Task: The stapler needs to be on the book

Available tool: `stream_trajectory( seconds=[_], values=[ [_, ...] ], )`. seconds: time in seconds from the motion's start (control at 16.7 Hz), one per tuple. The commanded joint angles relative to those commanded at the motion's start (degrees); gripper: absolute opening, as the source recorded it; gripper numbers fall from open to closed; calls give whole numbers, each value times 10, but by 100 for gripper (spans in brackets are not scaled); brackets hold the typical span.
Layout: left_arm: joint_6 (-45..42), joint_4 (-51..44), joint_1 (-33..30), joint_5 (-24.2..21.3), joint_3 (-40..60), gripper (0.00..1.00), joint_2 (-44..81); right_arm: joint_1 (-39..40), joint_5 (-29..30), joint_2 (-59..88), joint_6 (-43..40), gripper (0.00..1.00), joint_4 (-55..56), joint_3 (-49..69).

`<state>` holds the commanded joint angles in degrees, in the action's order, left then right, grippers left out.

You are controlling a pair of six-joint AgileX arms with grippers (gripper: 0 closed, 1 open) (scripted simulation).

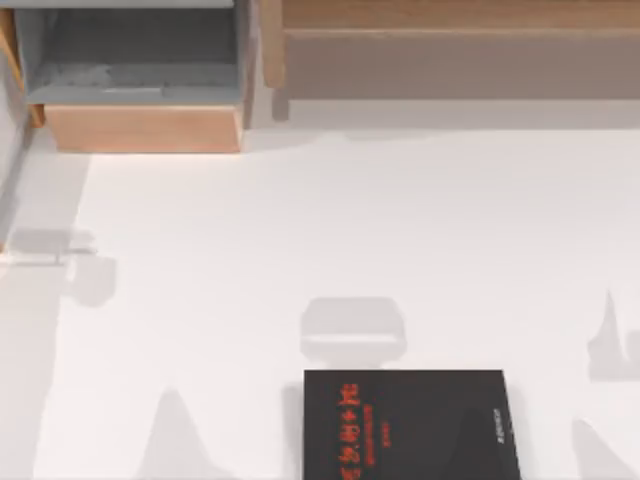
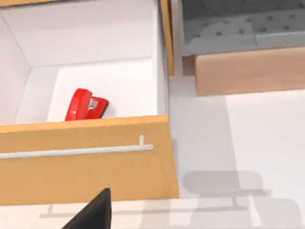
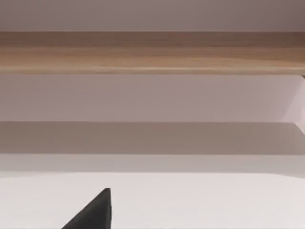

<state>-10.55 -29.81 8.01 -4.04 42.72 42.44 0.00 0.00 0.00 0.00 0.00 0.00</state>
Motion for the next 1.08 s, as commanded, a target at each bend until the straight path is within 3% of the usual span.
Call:
stream_trajectory(
  seconds=[0.66,1.08],
  values=[
    [-157,-406,96,-8,677,100,681,0,0,0,0,100,0,0],
    [-239,-576,120,0,1062,100,1034,0,0,0,0,100,0,0]
  ],
)
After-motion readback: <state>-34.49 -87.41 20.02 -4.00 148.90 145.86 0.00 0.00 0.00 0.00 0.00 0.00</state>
